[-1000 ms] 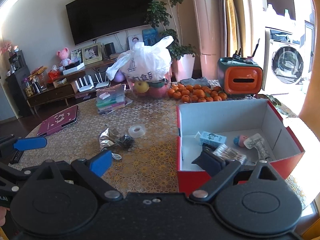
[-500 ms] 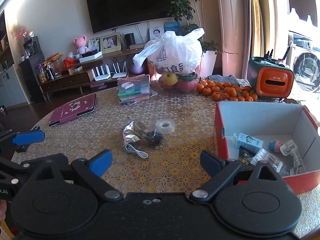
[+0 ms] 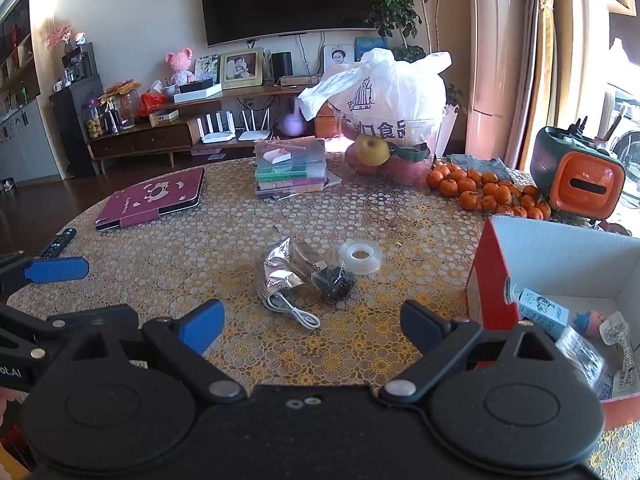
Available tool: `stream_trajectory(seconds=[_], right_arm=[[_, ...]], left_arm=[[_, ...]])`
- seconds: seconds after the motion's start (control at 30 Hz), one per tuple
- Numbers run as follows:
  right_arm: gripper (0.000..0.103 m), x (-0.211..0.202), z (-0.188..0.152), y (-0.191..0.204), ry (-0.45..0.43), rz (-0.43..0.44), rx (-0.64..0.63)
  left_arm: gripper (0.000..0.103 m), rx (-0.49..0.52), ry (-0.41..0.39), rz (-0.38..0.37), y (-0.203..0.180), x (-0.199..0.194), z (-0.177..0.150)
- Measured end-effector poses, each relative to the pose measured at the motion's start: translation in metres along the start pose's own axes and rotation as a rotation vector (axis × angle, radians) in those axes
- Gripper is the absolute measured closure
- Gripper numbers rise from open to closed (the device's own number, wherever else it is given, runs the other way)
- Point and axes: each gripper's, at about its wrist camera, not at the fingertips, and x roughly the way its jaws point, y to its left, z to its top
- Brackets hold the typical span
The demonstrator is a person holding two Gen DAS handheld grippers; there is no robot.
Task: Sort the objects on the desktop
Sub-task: 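Move both tools toward the silver foil packet and the clear bag with black item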
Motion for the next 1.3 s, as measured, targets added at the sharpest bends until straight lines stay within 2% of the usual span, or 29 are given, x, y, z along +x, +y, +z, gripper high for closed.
stream_trajectory(seconds=[0.27, 0.57, 0.77, 0.97, 1.13, 1.3], right_arm=[[0.009, 0.029, 0.005, 0.009, 0.021, 0.018, -0.027], [0.011, 0.051, 0.012, 0.011, 0.026, 0.031, -0.047], [0.014, 0.072, 0.012, 0.003, 0.039, -0.003, -0.057], [0.020, 0.099, 0.007, -0.014, 0.078, -0.039, -0.032], [0.022, 0.118, 0.005, -0.021, 0.102, -0.034, -0.027], [0.024, 0.135, 0.007, -0.028, 0.127, -0.030, -0.016]], left_arm=[[0.000, -0.016, 0.025, 0.023, 0.019, 0.020, -0.001], [0.000, -0.022, 0.038, -0.015, 0.029, 0.044, -0.004], [0.000, -0.026, 0.055, -0.040, 0.034, 0.069, -0.003], [0.000, 0.019, 0.072, -0.070, 0.033, 0.099, 0.001], [0.000, 0.108, 0.072, -0.091, 0.030, 0.122, 0.004], [0.000, 0.146, 0.097, -0.132, 0.029, 0.147, 0.007]])
